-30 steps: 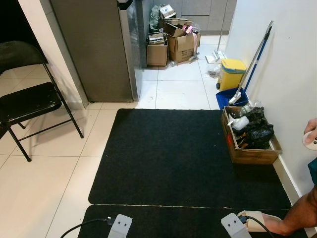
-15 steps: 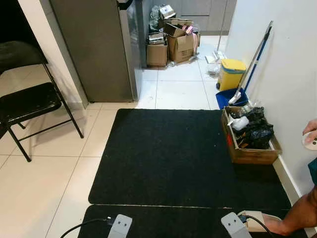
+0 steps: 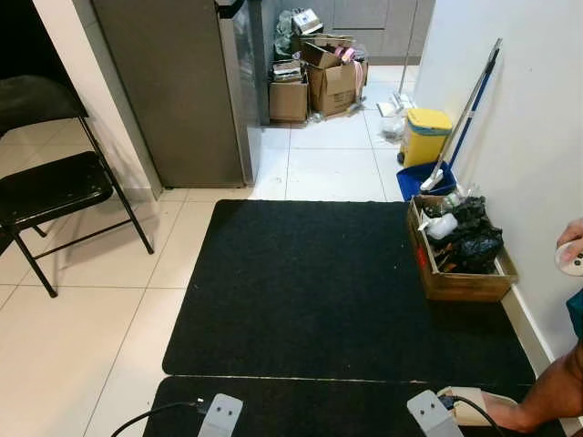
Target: Restocking fridge
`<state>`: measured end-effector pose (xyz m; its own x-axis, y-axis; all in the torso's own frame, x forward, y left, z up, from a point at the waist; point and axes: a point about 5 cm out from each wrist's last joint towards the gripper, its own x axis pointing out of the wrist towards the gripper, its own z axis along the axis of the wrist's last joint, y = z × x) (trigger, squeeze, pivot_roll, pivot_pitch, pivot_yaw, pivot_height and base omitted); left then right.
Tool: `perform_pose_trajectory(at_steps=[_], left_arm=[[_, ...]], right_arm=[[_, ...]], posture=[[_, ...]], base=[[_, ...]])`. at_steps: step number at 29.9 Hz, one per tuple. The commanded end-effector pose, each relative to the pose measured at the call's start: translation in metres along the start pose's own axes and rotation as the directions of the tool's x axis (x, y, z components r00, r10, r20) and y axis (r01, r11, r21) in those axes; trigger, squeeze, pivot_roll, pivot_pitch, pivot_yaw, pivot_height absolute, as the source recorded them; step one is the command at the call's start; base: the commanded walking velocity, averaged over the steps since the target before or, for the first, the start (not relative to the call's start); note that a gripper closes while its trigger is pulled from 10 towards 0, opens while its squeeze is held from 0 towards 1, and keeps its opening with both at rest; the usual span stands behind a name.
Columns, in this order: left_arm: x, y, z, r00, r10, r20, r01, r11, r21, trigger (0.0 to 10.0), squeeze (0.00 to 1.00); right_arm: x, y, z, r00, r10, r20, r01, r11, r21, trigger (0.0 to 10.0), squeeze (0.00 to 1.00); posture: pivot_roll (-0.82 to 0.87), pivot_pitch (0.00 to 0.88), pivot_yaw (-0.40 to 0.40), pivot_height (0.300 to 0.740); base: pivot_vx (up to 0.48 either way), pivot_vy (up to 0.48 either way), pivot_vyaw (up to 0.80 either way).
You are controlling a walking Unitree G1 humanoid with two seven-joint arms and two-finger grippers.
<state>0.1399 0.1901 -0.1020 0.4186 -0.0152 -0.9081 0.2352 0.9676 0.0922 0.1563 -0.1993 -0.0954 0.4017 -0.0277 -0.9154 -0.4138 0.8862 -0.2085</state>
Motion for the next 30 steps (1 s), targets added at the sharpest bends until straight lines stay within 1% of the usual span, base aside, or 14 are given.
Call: perform_pose_trajectory(at_steps=[1, 9, 30], left_arm=[[-0.0003, -0.0041, -0.0059, 1.0, -0.009, -0.017, 0.009, 1.0, -0.005, 10.0, 0.0], [-0.0004, -0.0038, -0.0062, 1.0, -0.01, -0.019, 0.01, 1.0, -0.002, 10.0, 0.0], [0.0004, -0.0044, -0.0009, 1.0, -0.013, -0.004, 0.013, 1.0, -0.008, 10.0, 0.0]], right_arm=[[-0.0007, -0.0018, -0.0072, 1.0, -0.009, -0.03, 0.009, 1.0, -0.016, 10.0, 0.0], [-0.0009, -0.0013, -0.0097, 0.999, -0.008, -0.04, 0.007, 1.0, -0.024, 10.0, 0.0], [-0.0008, -0.0042, -0.0063, 0.999, -0.015, -0.031, 0.014, 0.999, -0.034, 10.0, 0.0]], posture=[[-0.03, 0.0, -0.028, 0.74], [-0.03, 0.0, -0.029, 0.74], [-0.03, 0.0, -0.035, 0.74]], base=[[0.0, 0.0, 0.0], [0.0, 0.0, 0.0], [0.0, 0.0, 0.0]])
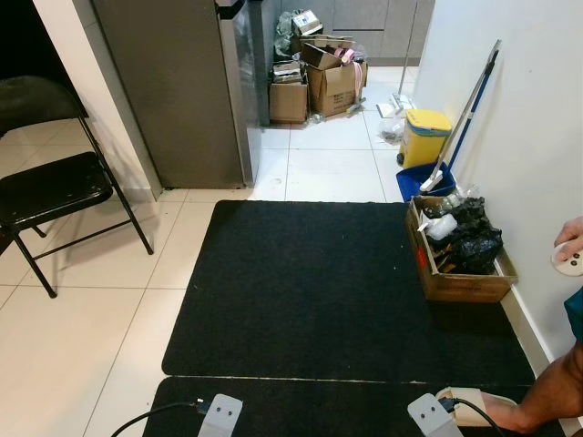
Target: Restocking fridge
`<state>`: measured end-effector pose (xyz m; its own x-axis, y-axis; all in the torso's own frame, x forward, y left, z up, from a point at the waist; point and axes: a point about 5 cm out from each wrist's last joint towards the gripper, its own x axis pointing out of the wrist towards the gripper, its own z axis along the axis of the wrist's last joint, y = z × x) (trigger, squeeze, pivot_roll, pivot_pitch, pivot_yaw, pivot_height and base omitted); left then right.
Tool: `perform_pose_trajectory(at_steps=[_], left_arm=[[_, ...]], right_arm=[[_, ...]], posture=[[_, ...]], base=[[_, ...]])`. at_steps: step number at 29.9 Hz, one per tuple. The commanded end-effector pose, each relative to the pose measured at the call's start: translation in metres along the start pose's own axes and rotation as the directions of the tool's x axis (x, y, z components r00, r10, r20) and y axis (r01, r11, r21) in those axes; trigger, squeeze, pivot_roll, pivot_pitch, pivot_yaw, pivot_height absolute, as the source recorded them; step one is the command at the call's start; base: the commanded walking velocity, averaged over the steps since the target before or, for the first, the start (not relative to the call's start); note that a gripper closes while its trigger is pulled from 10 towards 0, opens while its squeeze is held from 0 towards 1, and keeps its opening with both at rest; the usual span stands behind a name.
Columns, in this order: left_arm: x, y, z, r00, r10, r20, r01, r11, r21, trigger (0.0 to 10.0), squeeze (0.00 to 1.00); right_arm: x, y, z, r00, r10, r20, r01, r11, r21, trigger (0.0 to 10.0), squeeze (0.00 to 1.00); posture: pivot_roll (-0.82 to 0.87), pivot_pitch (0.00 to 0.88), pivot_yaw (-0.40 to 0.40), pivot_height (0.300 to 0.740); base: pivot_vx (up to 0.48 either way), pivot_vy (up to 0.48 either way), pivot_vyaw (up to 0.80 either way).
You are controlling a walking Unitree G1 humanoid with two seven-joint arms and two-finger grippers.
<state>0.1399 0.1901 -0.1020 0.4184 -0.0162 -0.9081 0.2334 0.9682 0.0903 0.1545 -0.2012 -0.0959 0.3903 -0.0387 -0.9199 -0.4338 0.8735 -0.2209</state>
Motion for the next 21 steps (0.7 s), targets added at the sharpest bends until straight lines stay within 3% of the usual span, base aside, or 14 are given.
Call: perform_pose_trajectory(at_steps=[1, 11, 21], left_arm=[[0.0004, -0.0043, -0.0011, 1.0, -0.012, -0.004, 0.012, 1.0, -0.006, 10.0, 0.0], [0.0002, -0.0063, -0.0042, 0.999, -0.034, -0.025, 0.034, 0.999, -0.002, 10.0, 0.0], [0.0002, -0.0076, -0.0045, 0.999, -0.046, -0.024, 0.046, 0.999, -0.008, 10.0, 0.0]], right_arm=[[-0.0005, -0.0032, -0.0039, 1.0, -0.01, -0.016, 0.01, 1.0, -0.007, 10.0, 0.0], [-0.0004, -0.0031, -0.0028, 1.0, -0.008, -0.015, 0.008, 1.0, -0.004, 10.0, 0.0], [-0.0004, -0.0033, -0.0029, 1.0, -0.006, -0.015, 0.006, 1.0, 0.001, 10.0, 0.0]], posture=[[-0.03, 0.0, -0.035, 0.74], [-0.03, 0.0, -0.034, 0.74], [-0.04, 0.0, -0.032, 0.74]], base=[[0.0, 0.0, 0.0], [0.0, 0.0, 0.0], [0.289, 0.0, 0.0]])
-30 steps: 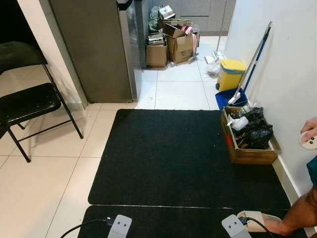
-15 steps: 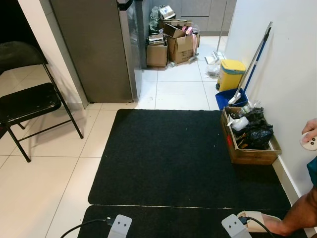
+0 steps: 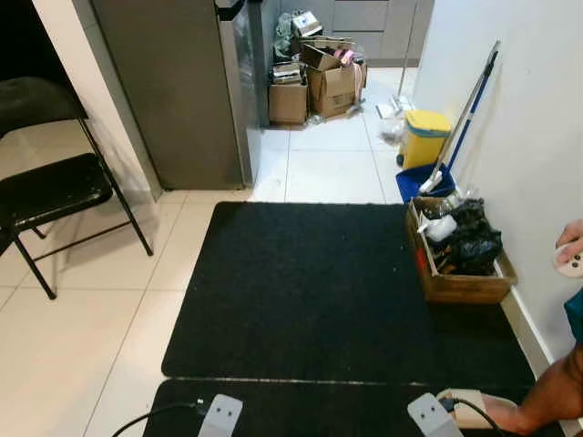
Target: Restocking fridge
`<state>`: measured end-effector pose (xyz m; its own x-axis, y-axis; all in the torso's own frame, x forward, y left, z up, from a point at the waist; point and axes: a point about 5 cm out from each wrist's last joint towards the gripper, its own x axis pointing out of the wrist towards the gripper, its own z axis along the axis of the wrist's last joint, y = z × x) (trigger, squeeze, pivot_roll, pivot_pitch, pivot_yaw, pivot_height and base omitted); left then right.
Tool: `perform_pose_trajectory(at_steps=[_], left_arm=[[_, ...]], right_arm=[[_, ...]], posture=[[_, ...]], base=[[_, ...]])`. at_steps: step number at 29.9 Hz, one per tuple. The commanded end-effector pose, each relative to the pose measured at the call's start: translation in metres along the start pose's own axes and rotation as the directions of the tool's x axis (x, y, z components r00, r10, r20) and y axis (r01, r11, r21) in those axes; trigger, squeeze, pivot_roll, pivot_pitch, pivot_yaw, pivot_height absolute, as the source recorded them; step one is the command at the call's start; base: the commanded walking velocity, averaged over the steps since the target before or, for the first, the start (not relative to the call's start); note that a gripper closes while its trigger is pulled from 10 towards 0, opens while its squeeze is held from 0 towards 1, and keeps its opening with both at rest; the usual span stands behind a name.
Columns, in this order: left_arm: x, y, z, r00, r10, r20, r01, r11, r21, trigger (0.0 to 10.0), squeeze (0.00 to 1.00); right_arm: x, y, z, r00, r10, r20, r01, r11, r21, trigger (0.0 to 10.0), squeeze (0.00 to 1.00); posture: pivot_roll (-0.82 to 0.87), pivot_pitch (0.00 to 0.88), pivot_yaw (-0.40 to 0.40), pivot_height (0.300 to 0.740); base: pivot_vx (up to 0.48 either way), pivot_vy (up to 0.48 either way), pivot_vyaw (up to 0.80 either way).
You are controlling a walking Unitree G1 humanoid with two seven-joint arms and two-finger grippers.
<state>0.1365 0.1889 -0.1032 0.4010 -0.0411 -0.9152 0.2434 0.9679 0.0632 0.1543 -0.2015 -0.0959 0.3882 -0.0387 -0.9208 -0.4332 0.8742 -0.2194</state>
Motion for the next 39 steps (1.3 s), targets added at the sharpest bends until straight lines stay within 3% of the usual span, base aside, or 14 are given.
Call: perform_pose_trajectory(at_steps=[1, 39], left_arm=[[0.0006, -0.0056, -0.0015, 1.0, -0.017, -0.012, 0.017, 1.0, -0.006, 10.0, 0.0], [0.0003, -0.0051, -0.0032, 1.0, -0.019, -0.013, 0.019, 1.0, 0.003, 10.0, 0.0]], right_arm=[[-0.0004, -0.003, -0.0027, 1.0, -0.007, -0.013, 0.007, 1.0, 0.001, 10.0, 0.0], [-0.0006, 0.0012, -0.0091, 1.0, 0.002, -0.027, -0.002, 1.0, 0.006, 10.0, 0.0]], posture=[[-0.04, 0.0, -0.031, 0.74], [-0.04, 0.0, -0.023, 0.74]], base=[[0.307, 0.0, 0.0], [0.298, 0.0, 0.0]])
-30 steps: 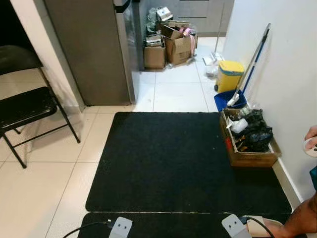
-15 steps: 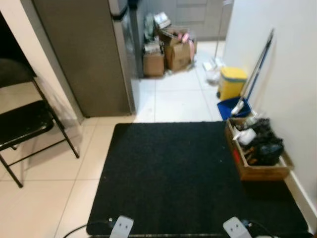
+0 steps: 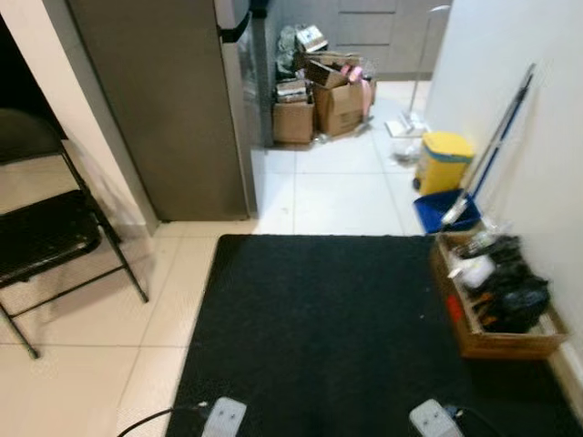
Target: Restocking fridge
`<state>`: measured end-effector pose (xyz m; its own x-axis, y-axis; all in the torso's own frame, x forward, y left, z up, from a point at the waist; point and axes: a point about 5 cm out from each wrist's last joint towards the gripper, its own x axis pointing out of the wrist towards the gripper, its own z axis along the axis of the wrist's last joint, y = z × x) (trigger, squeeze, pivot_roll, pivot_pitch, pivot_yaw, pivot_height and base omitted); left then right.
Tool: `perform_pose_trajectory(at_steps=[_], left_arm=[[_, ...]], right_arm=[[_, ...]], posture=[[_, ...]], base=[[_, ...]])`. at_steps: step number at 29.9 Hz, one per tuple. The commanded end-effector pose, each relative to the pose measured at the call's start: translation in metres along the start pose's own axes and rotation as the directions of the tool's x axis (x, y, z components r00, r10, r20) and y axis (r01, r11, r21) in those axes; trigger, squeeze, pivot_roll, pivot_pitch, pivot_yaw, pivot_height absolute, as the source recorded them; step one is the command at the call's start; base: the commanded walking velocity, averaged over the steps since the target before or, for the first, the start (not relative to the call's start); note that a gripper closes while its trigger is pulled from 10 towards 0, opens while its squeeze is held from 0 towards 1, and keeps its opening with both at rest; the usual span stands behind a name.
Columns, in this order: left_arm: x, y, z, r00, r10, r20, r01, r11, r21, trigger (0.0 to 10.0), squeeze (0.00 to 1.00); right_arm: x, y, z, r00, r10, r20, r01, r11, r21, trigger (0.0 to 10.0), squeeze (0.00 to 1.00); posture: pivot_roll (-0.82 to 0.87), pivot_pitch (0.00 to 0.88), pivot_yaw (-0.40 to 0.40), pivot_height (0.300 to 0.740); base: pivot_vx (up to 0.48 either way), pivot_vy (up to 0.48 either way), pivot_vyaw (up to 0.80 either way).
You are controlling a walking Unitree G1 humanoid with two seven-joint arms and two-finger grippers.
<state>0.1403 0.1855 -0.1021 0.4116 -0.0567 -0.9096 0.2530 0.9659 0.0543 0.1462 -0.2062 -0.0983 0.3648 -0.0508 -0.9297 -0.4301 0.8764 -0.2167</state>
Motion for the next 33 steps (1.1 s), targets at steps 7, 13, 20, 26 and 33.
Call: perform_pose_trajectory(at_steps=[7, 13, 20, 26, 33], left_arm=[[-0.0011, -0.0013, -0.0103, 0.999, -0.001, -0.034, 0.001, 1.0, -0.009, 10.0, 0.0], [-0.0014, 0.0, -0.011, 0.999, 0.003, -0.034, -0.003, 1.0, -0.012, 10.0, 0.0], [-0.0011, 0.0003, -0.0084, 1.0, -0.001, -0.029, 0.001, 1.0, 0.0, 10.0, 0.0], [-0.0007, 0.0005, -0.0056, 1.0, -0.001, -0.024, 0.002, 1.0, 0.005, 10.0, 0.0], [-0.0001, -0.0005, -0.0023, 1.0, -0.005, -0.017, 0.005, 1.0, 0.007, 10.0, 0.0]], right_arm=[[0.0001, 0.002, -0.0011, 1.0, 0.001, -0.004, -0.001, 1.0, 0.0, 10.0, 0.0], [0.0, 0.0021, -0.0023, 1.0, 0.001, -0.006, -0.001, 1.0, -0.006, 10.0, 0.0], [-0.0001, 0.0016, -0.0031, 1.0, -0.001, -0.008, 0.001, 1.0, -0.014, 10.0, 0.0], [-0.0001, 0.0001, -0.0019, 1.0, -0.004, -0.005, 0.004, 1.0, -0.018, 10.0, 0.0], [-0.0001, -0.0018, 0.0007, 1.0, -0.006, 0.001, 0.006, 1.0, -0.018, 10.0, 0.0]], posture=[[-0.04, 0.0, -0.025, 0.74], [-0.05, 0.0, -0.025, 0.74], [-0.05, 0.0, -0.024, 0.74], [-0.05, 0.0, -0.023, 0.74], [-0.05, 0.0, -0.027, 0.74]], base=[[0.284, 0.0, 0.0], [0.282, 0.0, 0.0], [0.282, 0.0, 0.0], [0.279, 0.0, 0.0], [0.279, 0.0, 0.0]])
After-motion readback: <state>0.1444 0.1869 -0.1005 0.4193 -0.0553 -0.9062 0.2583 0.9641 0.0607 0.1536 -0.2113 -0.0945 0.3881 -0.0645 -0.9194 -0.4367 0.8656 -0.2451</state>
